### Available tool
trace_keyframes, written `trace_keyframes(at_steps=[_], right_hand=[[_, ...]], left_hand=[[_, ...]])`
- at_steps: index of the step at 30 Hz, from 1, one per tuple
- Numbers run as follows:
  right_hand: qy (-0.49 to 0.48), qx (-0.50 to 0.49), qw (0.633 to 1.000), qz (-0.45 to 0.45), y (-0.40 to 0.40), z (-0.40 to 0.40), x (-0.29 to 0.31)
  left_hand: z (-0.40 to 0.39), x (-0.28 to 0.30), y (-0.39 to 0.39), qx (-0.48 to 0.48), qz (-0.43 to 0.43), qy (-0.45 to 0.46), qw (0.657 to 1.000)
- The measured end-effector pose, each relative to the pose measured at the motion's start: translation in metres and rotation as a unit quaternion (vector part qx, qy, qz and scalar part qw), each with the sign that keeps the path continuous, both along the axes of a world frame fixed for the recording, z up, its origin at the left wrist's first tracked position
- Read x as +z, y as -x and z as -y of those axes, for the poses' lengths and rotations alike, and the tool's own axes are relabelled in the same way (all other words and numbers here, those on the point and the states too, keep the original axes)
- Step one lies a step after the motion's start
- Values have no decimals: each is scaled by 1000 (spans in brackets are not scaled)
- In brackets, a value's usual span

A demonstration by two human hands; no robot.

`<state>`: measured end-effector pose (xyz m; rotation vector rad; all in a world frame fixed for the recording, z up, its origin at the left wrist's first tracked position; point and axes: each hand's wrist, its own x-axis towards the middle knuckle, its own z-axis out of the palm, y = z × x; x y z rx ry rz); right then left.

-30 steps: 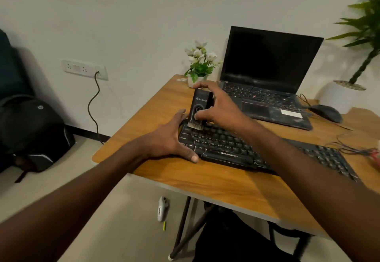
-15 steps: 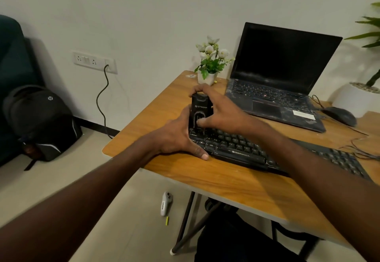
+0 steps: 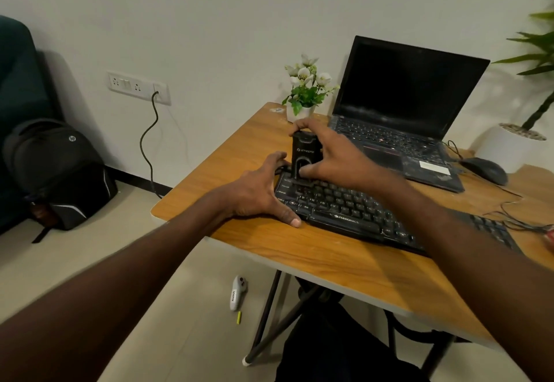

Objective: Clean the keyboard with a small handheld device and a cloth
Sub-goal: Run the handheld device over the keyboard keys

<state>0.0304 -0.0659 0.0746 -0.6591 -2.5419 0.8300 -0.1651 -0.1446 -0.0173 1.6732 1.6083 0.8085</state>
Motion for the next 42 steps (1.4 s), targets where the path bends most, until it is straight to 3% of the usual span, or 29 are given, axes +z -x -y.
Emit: trace_keyframes(at_steps=[3, 6, 10, 13, 17, 21, 25, 34, 38, 40, 42], right_hand=[[74, 13, 997, 4, -7, 2, -4], [25, 12, 994, 107, -14, -4, 15], [-14, 2, 1000, -7, 1, 15, -1], [17, -1, 997, -75, 1, 20, -19], [1, 33, 999, -9, -6, 14, -9], [10, 29, 998, -59, 10, 17, -10], [-17, 19, 999, -24, 11, 10, -15], [-24, -36, 998, -37, -2, 1, -14], [65, -8, 995, -70, -5, 6, -21], [104, 14, 994, -21, -12, 2, -10], [72, 24, 995, 61, -15, -5, 7]], left_hand=[[0, 1, 0, -5, -5, -1, 1000], [1, 1, 0, 1, -11, -1, 1000], [1, 1, 0, -4, -5, -2, 1000], [0, 1, 0, -3, -2, -3, 1000], [0, 2, 0, -1, 0, 0, 1000], [0, 1, -1, -2, 11, -4, 1000], [1, 2, -1, 4, 8, -2, 1000], [-1, 1, -1, -1, 16, 4, 1000], [-1, 0, -1, 2, 13, 4, 1000], [0, 1, -2, -1, 5, 0, 1000], [0, 2, -3, -2, 2, -1, 1000]])
